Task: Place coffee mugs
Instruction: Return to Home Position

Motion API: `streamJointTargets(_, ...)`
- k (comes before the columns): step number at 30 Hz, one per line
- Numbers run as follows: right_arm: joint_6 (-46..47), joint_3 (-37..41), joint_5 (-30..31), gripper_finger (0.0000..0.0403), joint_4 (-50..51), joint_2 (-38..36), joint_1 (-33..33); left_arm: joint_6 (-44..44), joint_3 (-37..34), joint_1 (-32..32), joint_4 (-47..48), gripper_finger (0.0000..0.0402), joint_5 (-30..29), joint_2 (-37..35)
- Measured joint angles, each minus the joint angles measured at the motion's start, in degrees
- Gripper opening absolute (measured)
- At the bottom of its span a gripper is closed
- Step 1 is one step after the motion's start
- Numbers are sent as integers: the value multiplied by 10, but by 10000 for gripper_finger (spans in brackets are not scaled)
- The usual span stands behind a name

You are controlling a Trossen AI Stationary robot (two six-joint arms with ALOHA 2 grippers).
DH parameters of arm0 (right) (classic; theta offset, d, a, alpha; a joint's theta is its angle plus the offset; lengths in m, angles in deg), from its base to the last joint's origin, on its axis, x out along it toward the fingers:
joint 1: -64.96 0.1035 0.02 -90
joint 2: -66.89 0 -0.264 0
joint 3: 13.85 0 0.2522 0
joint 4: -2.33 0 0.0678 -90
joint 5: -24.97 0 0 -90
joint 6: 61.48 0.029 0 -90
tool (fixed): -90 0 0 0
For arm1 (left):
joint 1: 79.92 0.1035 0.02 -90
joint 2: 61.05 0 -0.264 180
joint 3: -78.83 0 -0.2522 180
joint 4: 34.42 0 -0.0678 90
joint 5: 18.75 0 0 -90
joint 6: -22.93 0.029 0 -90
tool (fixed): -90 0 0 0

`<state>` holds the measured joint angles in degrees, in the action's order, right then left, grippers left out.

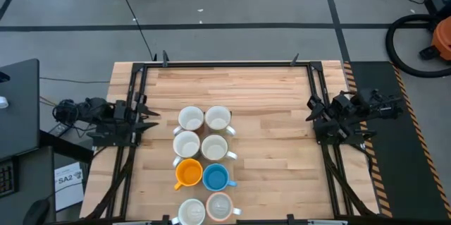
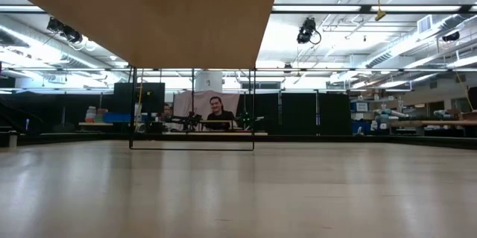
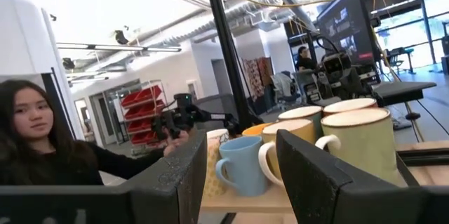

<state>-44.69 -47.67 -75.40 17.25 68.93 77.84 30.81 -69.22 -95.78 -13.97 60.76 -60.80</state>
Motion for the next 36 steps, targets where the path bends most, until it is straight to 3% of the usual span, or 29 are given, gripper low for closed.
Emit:
streamJointTargets(12,-3,89,7,177,-80,-19,-1,8,-103,1,-130,144,-6,0)
streamJointTargets(16,-6,125,21,177,-130,-19,-12,9,-115,1,-135,144,-22,1)
streamJointTargets(23,2,197,28,177,-205,-17,-61,7,-116,1,-138,144,-24,0)
streamJointTargets(28,1,197,26,177,-191,-14,-107,10,-116,1,-140,144,-24,0)
streamJointTargets(36,-30,197,-27,177,-189,-14,-186,23,-116,13,-152,144,-24,1)
